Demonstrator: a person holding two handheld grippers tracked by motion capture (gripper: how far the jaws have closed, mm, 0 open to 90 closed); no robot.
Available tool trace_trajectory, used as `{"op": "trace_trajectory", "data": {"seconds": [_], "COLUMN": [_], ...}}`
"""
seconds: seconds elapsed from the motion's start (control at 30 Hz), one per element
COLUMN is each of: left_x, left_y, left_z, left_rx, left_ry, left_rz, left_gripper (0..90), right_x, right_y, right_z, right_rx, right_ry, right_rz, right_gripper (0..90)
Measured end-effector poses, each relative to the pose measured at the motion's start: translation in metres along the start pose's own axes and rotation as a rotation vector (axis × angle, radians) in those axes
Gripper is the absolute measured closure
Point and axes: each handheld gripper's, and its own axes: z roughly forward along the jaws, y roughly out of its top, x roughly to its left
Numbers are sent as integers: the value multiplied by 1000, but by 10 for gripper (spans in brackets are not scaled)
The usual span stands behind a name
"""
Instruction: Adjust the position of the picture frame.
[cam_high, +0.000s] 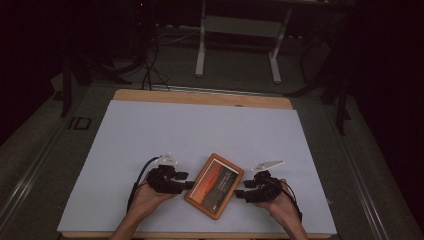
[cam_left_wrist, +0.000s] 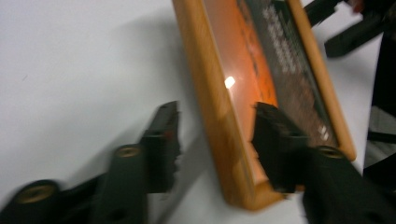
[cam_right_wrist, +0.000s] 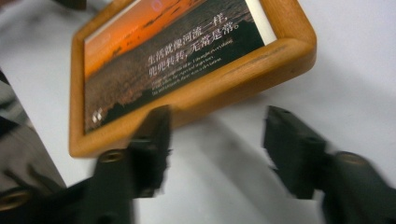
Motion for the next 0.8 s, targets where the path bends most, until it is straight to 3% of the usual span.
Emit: {"op": "trace_trajectory", "data": {"seconds": [0.17, 0.37, 0.53, 0.67, 0.8], "left_x": [8, 12, 16, 17, 15], "left_y": [12, 18, 19, 20, 22], "left_z": [20, 41, 50, 51, 51], "left_rx": [33, 95, 99, 107, 117], "left_ry": [-60, -87, -148, -186, -183], "left_rz": [-49, -51, -89, -95, -103], "left_gripper": [318, 277, 298, 350, 383], "right_x": [-2, 0, 0, 0, -5], "right_y": [-2, 4, 3, 3, 2], "right_z": [9, 23, 35, 38, 37], "right_rx": [-35, -43, -38, -35, -43], "right_ry": [77, 103, 147, 163, 185], "right_rz": [73, 108, 147, 153, 194], "right_gripper": [233, 176, 186, 246, 344]}}
